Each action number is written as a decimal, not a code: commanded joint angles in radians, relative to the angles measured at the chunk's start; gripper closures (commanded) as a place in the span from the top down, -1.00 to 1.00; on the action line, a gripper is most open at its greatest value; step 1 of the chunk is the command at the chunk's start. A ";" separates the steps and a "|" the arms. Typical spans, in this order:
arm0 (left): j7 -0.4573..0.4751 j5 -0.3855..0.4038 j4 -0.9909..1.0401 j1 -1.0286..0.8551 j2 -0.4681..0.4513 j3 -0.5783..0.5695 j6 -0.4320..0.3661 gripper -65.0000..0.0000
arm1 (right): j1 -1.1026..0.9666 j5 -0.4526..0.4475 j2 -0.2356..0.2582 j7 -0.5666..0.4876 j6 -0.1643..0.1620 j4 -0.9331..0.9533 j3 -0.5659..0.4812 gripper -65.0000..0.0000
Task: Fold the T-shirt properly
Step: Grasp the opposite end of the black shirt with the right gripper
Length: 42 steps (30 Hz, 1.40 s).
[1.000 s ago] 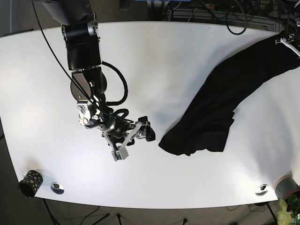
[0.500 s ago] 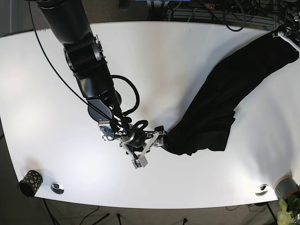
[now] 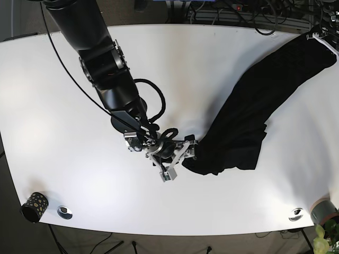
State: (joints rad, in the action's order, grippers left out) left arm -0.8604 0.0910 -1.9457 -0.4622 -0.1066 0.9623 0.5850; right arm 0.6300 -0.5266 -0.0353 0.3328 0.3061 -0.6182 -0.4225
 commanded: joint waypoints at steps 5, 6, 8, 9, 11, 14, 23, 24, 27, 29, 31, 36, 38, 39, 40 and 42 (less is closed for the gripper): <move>0.016 0.002 -0.017 -0.004 -0.014 0.007 -0.003 -1.00 | 0.011 -0.010 -0.048 -0.065 0.005 -0.007 0.003 0.45; 0.016 0.002 -0.017 -0.004 -0.014 0.007 -0.003 -1.00 | 0.004 -0.010 -0.054 -0.071 0.003 -0.007 0.003 0.39; 0.016 0.002 -0.017 -0.002 -0.014 0.007 -0.003 -1.00 | -0.002 -0.010 -0.059 -0.088 0.002 -0.007 0.003 0.16; 0.016 0.002 -0.017 -0.002 -0.015 0.007 -0.003 -1.00 | -0.003 -0.010 -0.064 -0.099 0.002 -0.007 0.003 0.02; 0.016 0.002 -0.017 -0.002 -0.015 0.007 -0.003 -1.00 | -0.006 -0.010 -0.077 -0.122 0.002 -0.007 0.003 -0.30; 0.016 0.002 -0.017 0.001 -0.015 0.007 -0.003 -1.00 | -0.006 -0.010 -0.079 -0.136 0.002 -0.007 0.003 -0.81; 0.016 0.000 -0.016 0.006 -0.054 -0.001 -0.003 -1.00 | -0.083 -0.019 -0.019 -0.130 0.000 -0.164 0.006 -1.00; 0.016 0.000 -0.016 0.006 -0.060 -0.001 -0.003 -1.00 | -0.109 -0.019 0.001 -0.110 0.000 -0.226 0.007 -1.00; 0.016 0.000 -0.016 0.006 -0.071 -0.003 -0.003 -1.00 | -0.180 -0.019 0.051 -0.031 0.000 -0.372 0.009 -1.00; 0.016 0.000 -0.014 0.009 -0.084 -0.006 -0.003 -1.00 | -0.229 -0.019 0.094 0.016 0.000 -0.469 0.011 -1.00; 0.016 0.000 -0.014 0.027 -0.101 -0.024 -0.003 -1.00 | -0.289 -0.019 0.133 0.045 -0.002 -0.569 0.015 -1.00; 0.014 0.000 -0.014 0.041 -0.121 -0.038 -0.003 -1.00 | -0.471 -0.020 0.194 0.116 -0.002 -0.782 0.136 -1.00; 0.014 0.000 -0.014 0.049 -0.121 -0.039 -0.003 -1.00 | -0.537 -0.020 0.220 0.150 -0.002 -0.848 0.190 -1.00; 0.014 0.000 -0.014 0.061 -0.123 -0.047 -0.003 -1.00 | -0.563 -0.020 0.229 0.162 -0.002 -0.876 0.210 -1.00; 0.013 -0.001 -0.014 0.082 -0.123 -0.061 -0.003 -1.00 | -0.603 -0.020 0.242 0.174 -0.002 -0.909 0.238 -1.00; 0.011 -0.018 -0.014 0.104 -0.134 -0.081 -0.003 -1.00 | -0.661 -0.020 0.255 0.185 -0.002 -0.958 0.276 -1.00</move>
State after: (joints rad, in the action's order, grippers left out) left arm -0.8726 0.0837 -1.9453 -0.3824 -0.2092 0.8944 0.5861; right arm -0.0250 -0.5369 0.2028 0.5407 0.3061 -1.5139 -0.1776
